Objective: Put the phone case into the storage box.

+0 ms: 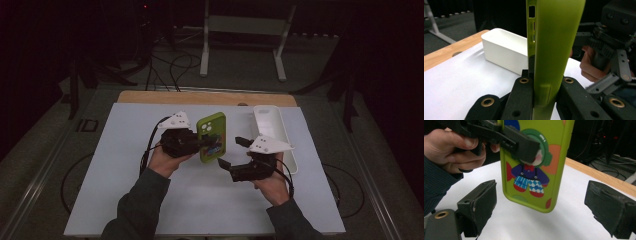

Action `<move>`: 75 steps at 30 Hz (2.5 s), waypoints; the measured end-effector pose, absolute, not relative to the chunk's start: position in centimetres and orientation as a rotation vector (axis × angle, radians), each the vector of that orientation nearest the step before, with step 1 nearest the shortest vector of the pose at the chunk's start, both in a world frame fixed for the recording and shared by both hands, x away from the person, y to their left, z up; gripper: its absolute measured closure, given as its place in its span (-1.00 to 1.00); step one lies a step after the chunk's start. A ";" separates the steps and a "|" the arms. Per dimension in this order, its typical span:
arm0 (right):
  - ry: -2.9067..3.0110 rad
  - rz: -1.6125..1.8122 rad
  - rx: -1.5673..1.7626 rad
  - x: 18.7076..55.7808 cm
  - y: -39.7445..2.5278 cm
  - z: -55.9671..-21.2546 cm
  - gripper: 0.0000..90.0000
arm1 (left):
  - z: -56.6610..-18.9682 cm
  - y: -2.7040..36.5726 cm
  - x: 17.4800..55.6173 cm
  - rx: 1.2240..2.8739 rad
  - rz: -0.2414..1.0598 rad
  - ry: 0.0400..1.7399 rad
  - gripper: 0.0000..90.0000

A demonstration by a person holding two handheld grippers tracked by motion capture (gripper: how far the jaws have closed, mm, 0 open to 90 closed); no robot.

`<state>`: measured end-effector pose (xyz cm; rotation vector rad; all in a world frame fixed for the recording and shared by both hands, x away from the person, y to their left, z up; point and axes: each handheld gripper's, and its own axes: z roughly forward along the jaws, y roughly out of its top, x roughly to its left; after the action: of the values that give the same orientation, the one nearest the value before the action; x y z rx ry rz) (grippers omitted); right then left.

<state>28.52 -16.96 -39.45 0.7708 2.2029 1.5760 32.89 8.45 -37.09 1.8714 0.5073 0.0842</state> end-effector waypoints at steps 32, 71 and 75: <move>2.306 1.548 0.749 29.5 -17.5 -37.2 -0.70 | -39.1 8.2 32.7 1.944 -0.001 0.421 0.92; 2.366 1.672 0.641 29.5 -17.2 -36.2 0.16 | -40.5 7.0 32.1 1.978 -0.129 0.278 0.92; 2.365 1.691 0.636 29.4 -17.5 -36.1 0.31 | -40.5 7.1 32.2 1.974 -0.126 0.286 0.90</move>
<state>29.42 -17.51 -36.12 0.6356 2.3651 1.6910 32.20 7.08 -40.55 1.9736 0.2855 -0.1264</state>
